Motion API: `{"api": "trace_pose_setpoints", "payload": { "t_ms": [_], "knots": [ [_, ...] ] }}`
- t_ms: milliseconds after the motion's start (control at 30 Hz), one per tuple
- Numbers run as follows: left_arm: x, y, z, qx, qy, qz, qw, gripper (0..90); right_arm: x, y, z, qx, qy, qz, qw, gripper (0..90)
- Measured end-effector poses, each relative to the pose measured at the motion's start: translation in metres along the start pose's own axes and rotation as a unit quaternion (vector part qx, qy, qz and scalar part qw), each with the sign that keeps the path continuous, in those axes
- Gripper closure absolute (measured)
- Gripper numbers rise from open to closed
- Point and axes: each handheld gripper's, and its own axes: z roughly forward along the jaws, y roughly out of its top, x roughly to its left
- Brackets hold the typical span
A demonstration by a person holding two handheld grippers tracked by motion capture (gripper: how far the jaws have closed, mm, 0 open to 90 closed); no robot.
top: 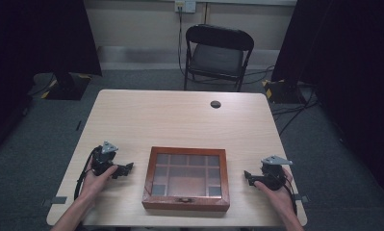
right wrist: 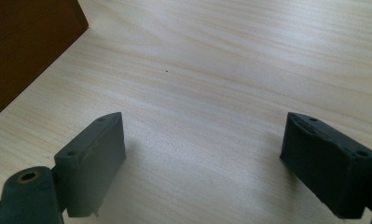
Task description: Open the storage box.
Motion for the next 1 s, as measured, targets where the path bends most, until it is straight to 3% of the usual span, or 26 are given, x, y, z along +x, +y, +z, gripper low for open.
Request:
{"api": "trace_pose_setpoints", "payload": {
  "t_ms": [300,467,600,1000],
  "knots": [
    [0.0,0.0,0.0,-0.001,-0.001,0.0,1.0,0.0,-0.001,0.0,-0.001,0.001,0.003,0.004,1.0,14.5],
    [0.0,0.0,0.0,-0.001,-0.001,0.0,1.0,0.0,-0.001,0.005,-0.005,0.008,0.018,0.014,0.9997,20.7],
    [0.0,0.0,0.0,-0.001,-0.001,0.0,1.0,0.0,0.001,0.013,-0.016,-0.017,0.036,0.021,0.999,27.9],
    [0.0,0.0,0.0,0.0,0.0,0.0,1.0,0.0,0.011,0.026,-0.031,-0.038,0.09,0.028,0.9948,42.2]
  ]
}}
